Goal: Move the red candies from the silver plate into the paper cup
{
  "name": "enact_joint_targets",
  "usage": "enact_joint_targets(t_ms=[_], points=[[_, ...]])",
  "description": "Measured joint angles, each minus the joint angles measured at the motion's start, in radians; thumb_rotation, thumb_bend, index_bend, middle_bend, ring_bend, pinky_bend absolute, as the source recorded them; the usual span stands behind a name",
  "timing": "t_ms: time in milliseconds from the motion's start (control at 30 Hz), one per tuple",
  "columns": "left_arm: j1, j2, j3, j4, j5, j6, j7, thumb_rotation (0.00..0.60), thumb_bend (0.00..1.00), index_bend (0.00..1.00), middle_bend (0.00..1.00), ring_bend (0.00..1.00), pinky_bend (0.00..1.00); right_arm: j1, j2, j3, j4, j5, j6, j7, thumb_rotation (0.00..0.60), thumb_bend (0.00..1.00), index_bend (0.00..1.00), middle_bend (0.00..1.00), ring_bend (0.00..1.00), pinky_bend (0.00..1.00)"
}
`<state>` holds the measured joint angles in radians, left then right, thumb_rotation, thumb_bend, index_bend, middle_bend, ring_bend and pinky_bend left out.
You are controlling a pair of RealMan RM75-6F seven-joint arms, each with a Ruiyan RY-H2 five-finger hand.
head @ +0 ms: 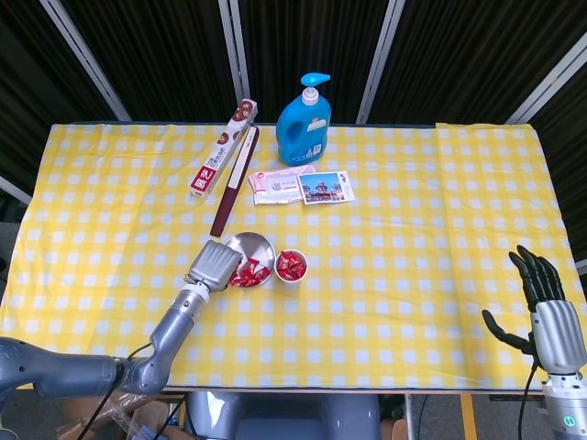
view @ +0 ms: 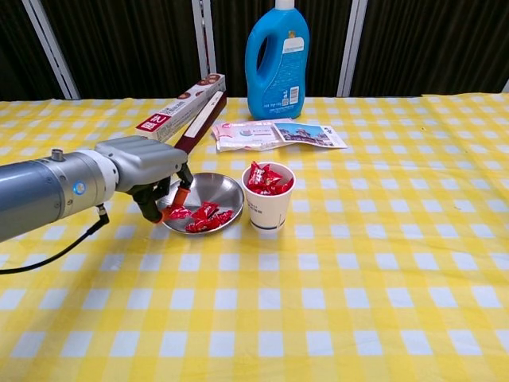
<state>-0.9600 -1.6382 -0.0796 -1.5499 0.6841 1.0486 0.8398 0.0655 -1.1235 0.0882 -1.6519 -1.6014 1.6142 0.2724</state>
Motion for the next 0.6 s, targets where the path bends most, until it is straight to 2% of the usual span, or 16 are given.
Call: enact_joint_targets(t_ms=[333, 600], points=[[0.012, 0.051, -0.071, -0.08, 0.064, 0.046, -0.073, 0.6, 0.44, 0.55, 0.91, 0.96, 1.0, 0.0, -0.001, 0.001, 0.0, 0.002, 0.0, 0.001, 0.6, 0.36, 0.0, 0.0, 0.0, 0.0], [-0.02, 0.034, -0.118, -0.105, 0.099, 0.06, -0.075, 0.6, 0.44, 0.54, 0.91, 0.96, 1.0, 0.0, 0.001, 0.001, -0.001, 0.002, 0.0, 0.002, 0.6, 0.36, 0.0, 0.0, 0.0, 0.0]])
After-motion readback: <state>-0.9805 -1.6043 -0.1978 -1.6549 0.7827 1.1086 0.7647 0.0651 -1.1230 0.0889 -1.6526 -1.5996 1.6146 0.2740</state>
